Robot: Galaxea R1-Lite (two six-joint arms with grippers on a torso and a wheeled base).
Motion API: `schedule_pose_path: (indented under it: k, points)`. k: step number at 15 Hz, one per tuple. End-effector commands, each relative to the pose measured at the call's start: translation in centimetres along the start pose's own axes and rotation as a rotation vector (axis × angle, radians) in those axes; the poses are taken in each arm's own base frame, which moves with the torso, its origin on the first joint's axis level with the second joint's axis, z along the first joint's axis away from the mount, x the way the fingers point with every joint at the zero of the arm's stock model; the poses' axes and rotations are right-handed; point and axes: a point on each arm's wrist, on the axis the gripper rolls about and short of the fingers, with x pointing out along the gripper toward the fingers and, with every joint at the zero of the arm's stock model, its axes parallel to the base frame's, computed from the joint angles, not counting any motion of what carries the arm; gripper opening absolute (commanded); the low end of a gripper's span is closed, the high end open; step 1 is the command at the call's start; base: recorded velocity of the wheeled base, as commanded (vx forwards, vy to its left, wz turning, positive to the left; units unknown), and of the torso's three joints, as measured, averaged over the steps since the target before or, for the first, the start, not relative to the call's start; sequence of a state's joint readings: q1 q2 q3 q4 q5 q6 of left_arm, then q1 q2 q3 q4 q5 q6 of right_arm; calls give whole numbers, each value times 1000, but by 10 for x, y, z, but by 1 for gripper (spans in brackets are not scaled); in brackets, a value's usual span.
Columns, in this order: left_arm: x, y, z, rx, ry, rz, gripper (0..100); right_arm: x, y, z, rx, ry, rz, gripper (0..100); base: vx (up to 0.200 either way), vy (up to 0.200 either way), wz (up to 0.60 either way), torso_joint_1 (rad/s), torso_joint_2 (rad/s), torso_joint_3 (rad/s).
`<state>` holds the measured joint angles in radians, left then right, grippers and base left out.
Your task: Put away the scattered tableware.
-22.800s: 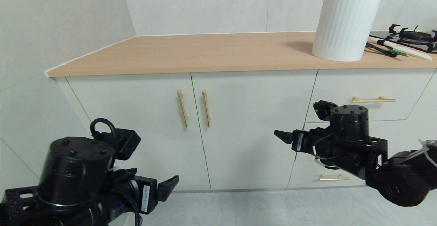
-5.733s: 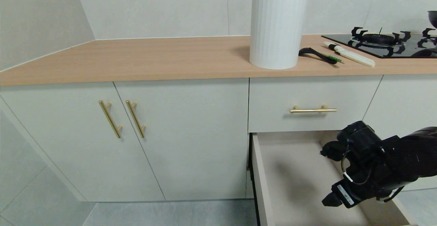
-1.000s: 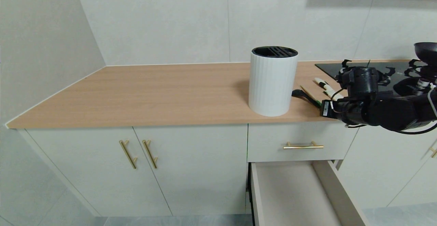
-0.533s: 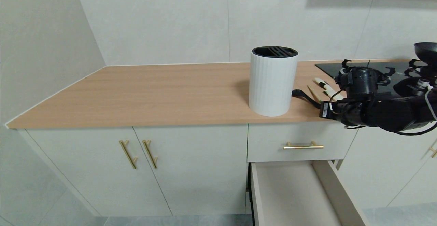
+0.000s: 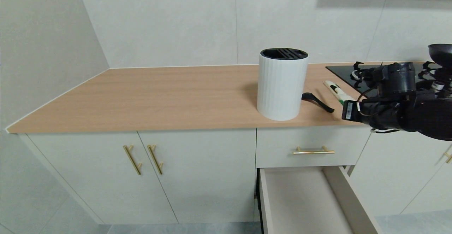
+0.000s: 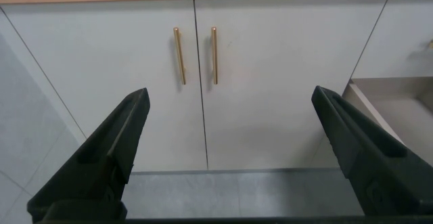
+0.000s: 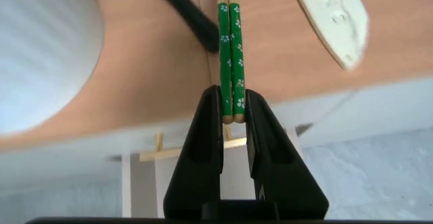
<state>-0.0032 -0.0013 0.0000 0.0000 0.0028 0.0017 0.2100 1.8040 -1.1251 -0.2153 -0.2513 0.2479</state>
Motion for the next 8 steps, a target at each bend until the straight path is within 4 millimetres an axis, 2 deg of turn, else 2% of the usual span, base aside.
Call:
schedule_pose_path:
  k: [1,2,4,5,6,8]
  points:
    - [0,0,0,0,1,0,100,-40,-3,13,-4,-30,23,0,0,0,0,0,0,0]
    - [0,0,0,0,1,0,100,-64,-4,17,-17,-4,34,0,0,0,0,0,0,0]
    - [0,0,0,0,1,0,100,-98,-8,22,-27,4,68,0,0,0,0,0,0,0]
    - [0,0,0,0,1,0,100,-106,-10,22,-37,5,79,0,0,0,0,0,0,0]
    - [0,0,0,0,1,0,100,-123,-16,17,-108,37,102,0,0,0,0,0,0,0]
    - [0,0,0,0,1,0,100,-139,-22,11,-156,85,118,0,0,0,0,0,0,0]
